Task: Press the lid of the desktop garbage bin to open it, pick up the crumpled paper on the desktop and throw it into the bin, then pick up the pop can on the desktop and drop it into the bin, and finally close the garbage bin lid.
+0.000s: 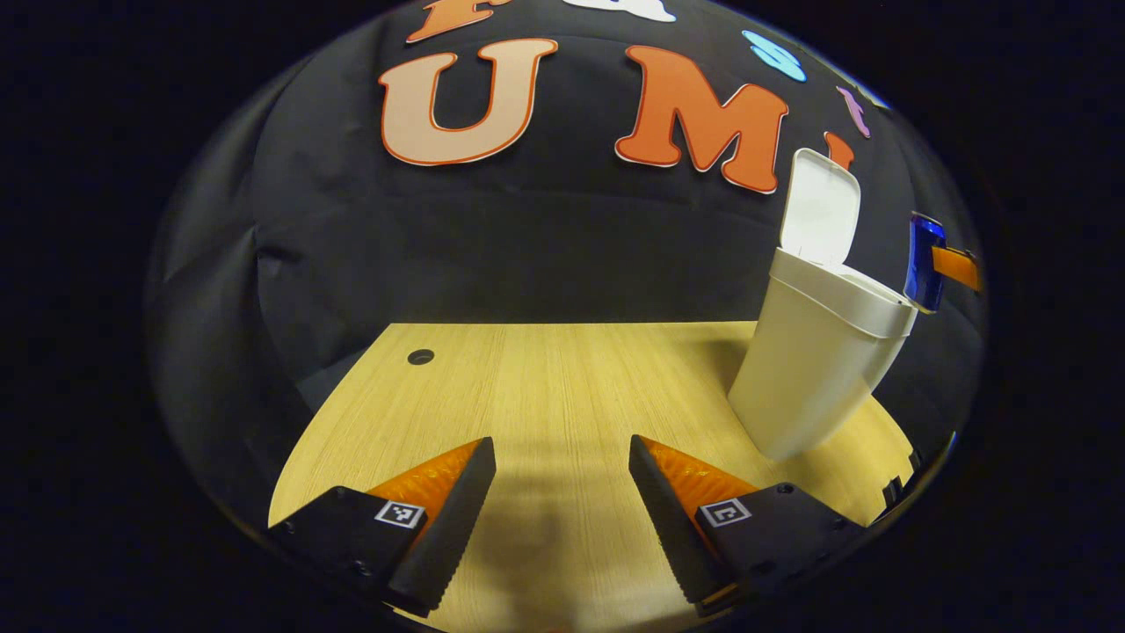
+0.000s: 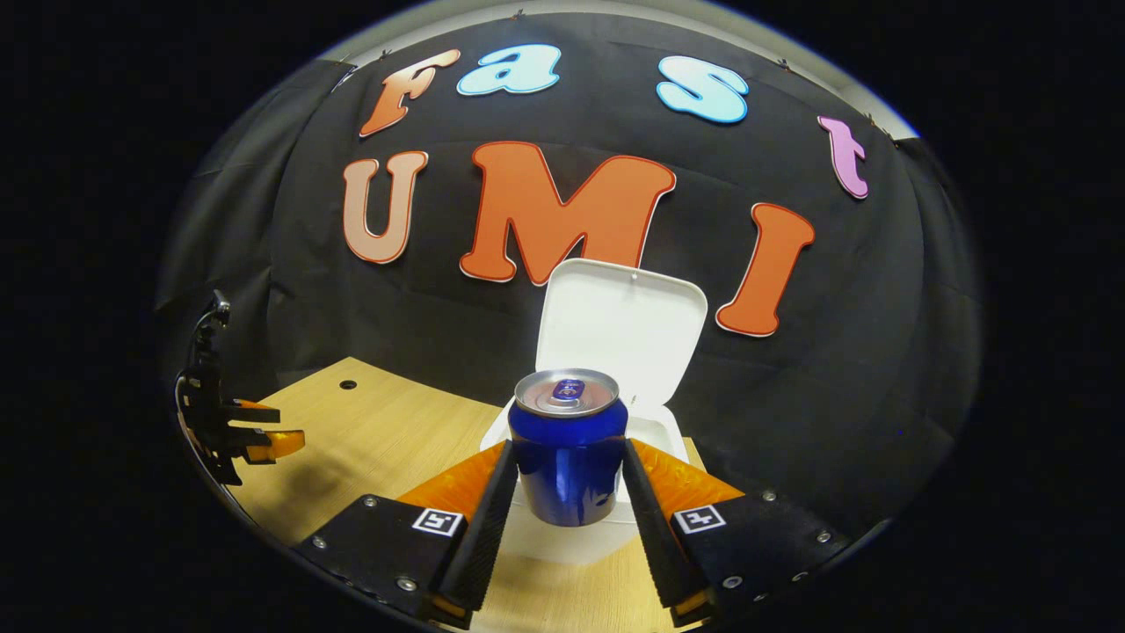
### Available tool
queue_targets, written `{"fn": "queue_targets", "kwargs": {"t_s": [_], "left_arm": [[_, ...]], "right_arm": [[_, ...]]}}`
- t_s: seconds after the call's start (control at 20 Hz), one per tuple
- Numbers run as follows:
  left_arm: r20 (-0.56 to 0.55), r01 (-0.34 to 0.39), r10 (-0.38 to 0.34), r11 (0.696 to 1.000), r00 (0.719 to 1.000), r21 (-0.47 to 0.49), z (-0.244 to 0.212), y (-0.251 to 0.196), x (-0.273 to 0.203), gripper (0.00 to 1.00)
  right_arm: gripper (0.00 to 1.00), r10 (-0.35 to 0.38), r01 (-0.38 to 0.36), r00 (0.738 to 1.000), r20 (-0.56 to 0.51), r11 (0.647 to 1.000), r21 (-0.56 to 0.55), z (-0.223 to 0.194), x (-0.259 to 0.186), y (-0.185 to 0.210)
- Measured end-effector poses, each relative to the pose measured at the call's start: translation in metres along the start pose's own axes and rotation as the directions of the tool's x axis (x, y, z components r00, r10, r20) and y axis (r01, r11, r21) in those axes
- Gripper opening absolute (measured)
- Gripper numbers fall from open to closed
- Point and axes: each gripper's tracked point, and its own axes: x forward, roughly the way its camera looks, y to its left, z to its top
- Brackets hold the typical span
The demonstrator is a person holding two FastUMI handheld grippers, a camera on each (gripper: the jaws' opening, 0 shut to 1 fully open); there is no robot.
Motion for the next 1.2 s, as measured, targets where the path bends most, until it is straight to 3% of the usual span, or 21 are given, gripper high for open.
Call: {"fn": "queue_targets", "kwargs": {"t_s": [0.55,1.2], "left_arm": [[-0.017,-0.104,0.103,0.994,0.995,-0.036,-0.019,0.023,-0.021,0.98],[-0.081,-0.241,0.234,0.966,0.969,-0.092,-0.059,0.043,-0.054,0.98]], "right_arm": [[0.72,0.025,-0.024,0.998,0.055,1.0,-0.014,0.011,0.044,-0.006],[0.72,0.065,-0.065,0.998,-0.012,0.998,-0.001,-0.029,0.091,-0.009]]}}
